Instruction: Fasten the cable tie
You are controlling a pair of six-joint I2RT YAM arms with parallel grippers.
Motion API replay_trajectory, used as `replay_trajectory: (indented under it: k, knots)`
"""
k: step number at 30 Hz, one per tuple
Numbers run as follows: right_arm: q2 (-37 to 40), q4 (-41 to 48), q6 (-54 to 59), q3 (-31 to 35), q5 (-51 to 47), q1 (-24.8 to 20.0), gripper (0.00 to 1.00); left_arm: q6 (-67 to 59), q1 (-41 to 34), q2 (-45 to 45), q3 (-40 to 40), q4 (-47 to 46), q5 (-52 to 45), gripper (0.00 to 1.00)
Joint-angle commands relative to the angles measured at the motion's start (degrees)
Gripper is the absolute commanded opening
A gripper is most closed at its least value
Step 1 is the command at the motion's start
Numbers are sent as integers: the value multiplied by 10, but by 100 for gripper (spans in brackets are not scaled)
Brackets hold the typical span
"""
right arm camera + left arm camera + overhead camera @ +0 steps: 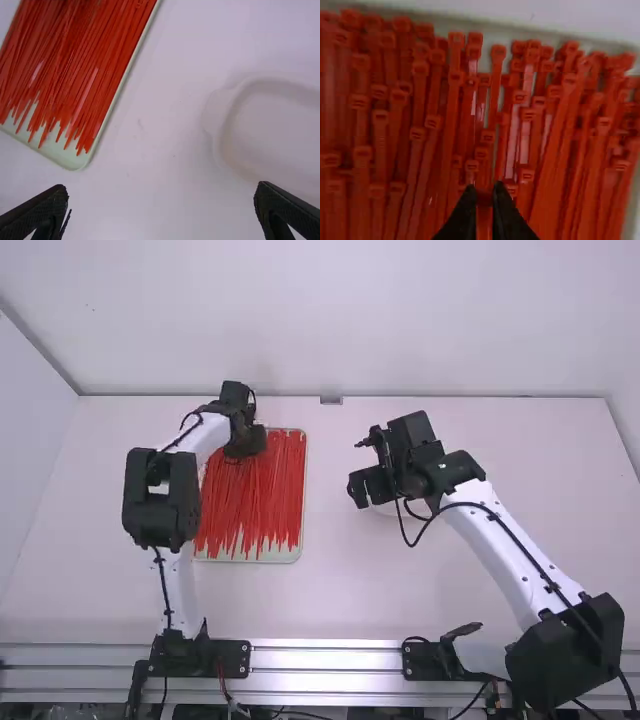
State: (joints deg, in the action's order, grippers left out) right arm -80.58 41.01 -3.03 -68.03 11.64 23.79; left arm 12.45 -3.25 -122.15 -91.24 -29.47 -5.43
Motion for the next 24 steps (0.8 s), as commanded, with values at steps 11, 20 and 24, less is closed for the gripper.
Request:
replay_trajectory:
  k: [11,20,24]
  knots:
    - [-4,-22,-17,-21,3,3,99,2,-5,241,3,-62,49,2]
    - [-4,-47,-17,-21,42,3,100,26,-5,424,177,-1,50,2]
    - [-4,-73,-17,-21,122,3,99,54,-5,519,285,60,35,2]
